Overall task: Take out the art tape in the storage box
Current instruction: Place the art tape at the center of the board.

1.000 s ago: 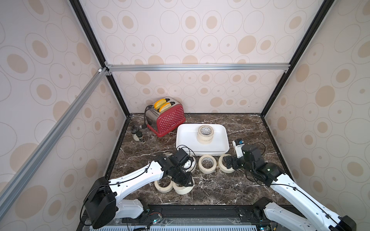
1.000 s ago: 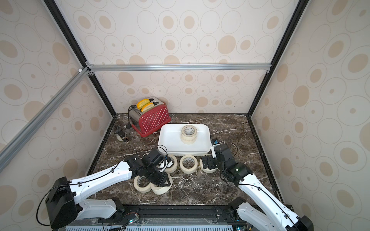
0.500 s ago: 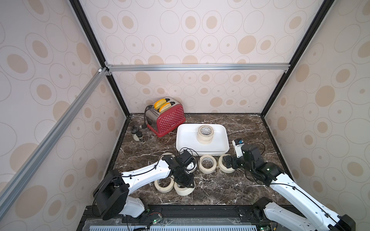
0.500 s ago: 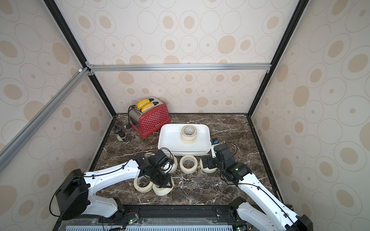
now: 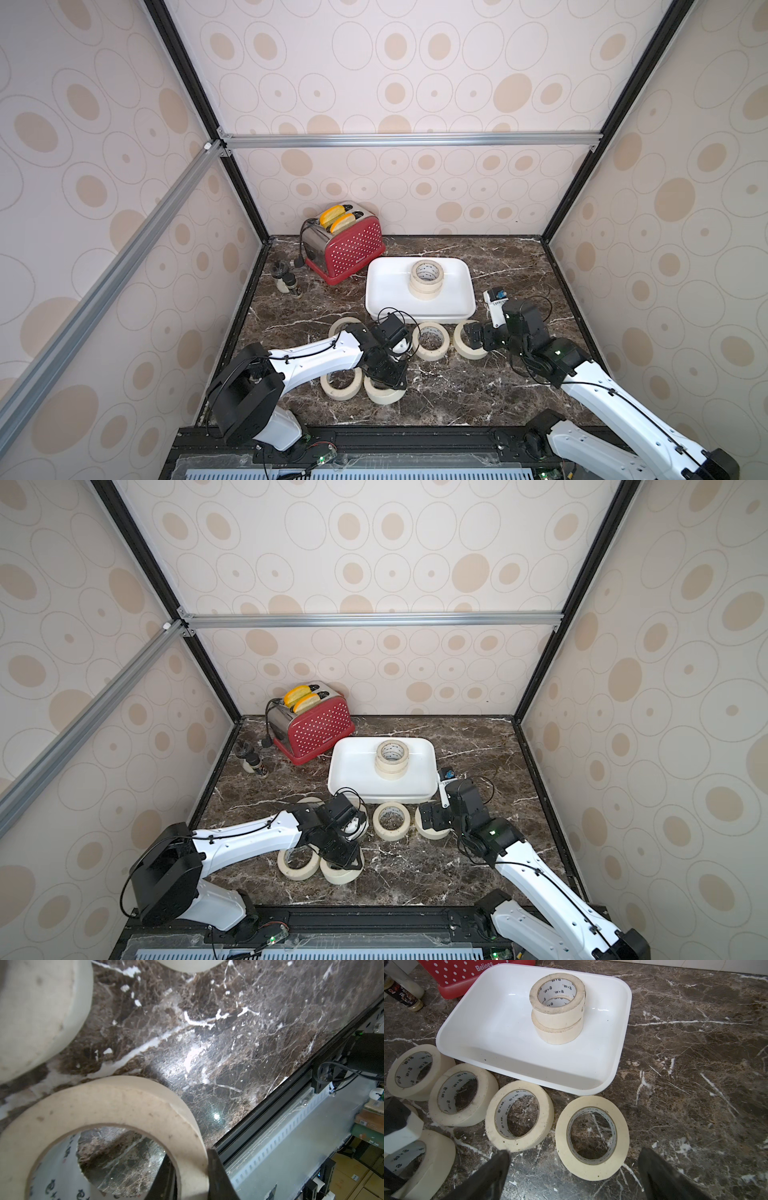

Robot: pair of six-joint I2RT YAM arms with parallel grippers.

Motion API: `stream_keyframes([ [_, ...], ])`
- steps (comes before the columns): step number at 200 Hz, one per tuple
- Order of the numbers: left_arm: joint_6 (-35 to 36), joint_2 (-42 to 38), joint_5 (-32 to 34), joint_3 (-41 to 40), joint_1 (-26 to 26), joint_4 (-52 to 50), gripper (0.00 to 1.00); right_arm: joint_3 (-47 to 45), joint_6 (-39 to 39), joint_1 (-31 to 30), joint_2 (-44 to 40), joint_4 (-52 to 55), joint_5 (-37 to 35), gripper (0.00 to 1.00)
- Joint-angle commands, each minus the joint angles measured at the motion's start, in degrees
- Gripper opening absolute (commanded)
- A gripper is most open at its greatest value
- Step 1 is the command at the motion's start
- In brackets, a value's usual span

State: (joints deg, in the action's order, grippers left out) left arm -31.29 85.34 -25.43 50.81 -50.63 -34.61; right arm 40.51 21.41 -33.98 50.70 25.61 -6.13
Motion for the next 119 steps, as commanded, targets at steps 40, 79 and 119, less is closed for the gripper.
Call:
stream_keyframes([
  [40,-0.3,3.1,5.0,-2.2,-0.1,8.2,0.19,-0.8,-0.2,0.4,-1.9,1.4,-1.0,1.00],
  [79,-1.5,4.8,6.0,-2.2,-0.1,10.5,0.22,-1.0,-0.2,0.5,-2.6,2.1,-1.2,1.00],
  [119,-1.6,4.9,7.1,-2.1,-0.1,10.3,0.39,-1.0,-0.3,0.4,-3.1,2.1,-1.1,1.00],
])
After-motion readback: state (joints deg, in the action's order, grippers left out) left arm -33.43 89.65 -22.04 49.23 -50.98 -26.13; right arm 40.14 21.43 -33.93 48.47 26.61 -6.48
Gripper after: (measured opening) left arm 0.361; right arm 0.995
